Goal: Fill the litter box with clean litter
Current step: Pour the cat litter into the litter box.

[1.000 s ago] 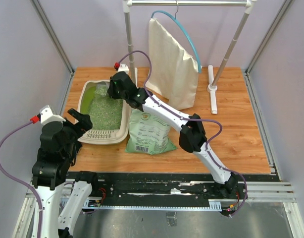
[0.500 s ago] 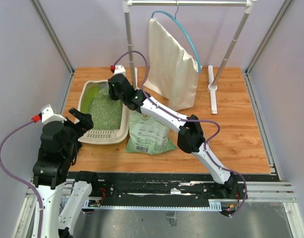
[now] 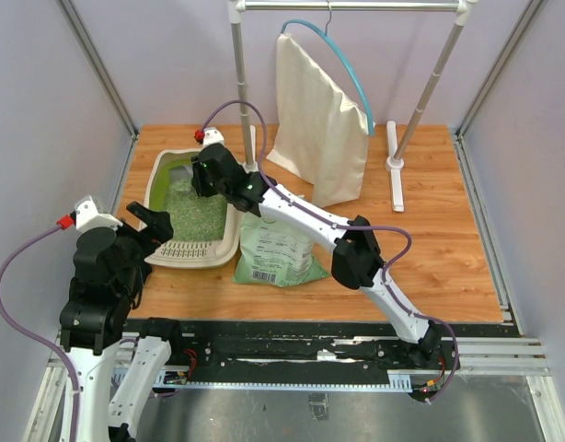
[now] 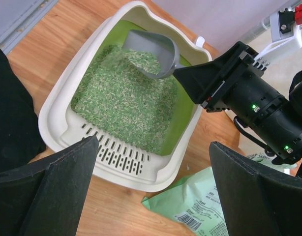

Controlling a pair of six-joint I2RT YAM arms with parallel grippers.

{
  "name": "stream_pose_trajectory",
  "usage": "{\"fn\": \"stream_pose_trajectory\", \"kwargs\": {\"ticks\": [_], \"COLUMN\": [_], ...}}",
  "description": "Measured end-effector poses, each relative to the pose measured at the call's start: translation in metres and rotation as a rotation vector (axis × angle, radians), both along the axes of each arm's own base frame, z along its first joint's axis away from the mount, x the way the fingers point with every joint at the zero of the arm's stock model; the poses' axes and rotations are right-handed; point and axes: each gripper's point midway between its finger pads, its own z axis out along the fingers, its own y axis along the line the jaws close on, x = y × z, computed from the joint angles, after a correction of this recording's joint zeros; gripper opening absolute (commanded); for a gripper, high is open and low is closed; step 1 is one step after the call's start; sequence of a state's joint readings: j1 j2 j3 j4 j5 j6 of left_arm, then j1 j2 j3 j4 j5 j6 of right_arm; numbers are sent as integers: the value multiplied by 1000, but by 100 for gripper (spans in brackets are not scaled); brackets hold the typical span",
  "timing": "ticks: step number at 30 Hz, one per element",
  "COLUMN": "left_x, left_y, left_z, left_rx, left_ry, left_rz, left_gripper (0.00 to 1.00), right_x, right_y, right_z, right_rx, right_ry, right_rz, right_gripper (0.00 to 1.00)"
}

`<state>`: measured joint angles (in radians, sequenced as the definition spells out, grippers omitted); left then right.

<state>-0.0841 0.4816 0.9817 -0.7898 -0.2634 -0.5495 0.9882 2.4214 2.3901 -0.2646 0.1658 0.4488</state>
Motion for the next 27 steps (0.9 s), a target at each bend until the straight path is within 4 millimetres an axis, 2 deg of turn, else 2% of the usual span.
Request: {"fn": "stream_pose_trajectory", "kwargs": {"ticks": [4,8,17,22,27], "left_x": [-2,-5,-9,-10,-13], "left_y": [-1,-2,-4,-5,-8], "left_z": [4,9,12,13,24], "left_rx": [-8,-17,-32,-37,-44], "left_ry": [-11,-26,-44,-46,-73], "left_rz": [-4,-9,-16,-20,-40], "left_gripper": [100,100,100,100,100], "right_x": [-15,-38,-84,-97,-97], "right_y": [7,12,12,-6,-41], "right_z": [3,2,-7,-3,7], "right_rx": [31,26,-47,-121,-188], "right_ry": [45,81,107,62,-6], "right_rz": [46,94,160,136,58], "right_gripper": [1,1,1,1,1]}}
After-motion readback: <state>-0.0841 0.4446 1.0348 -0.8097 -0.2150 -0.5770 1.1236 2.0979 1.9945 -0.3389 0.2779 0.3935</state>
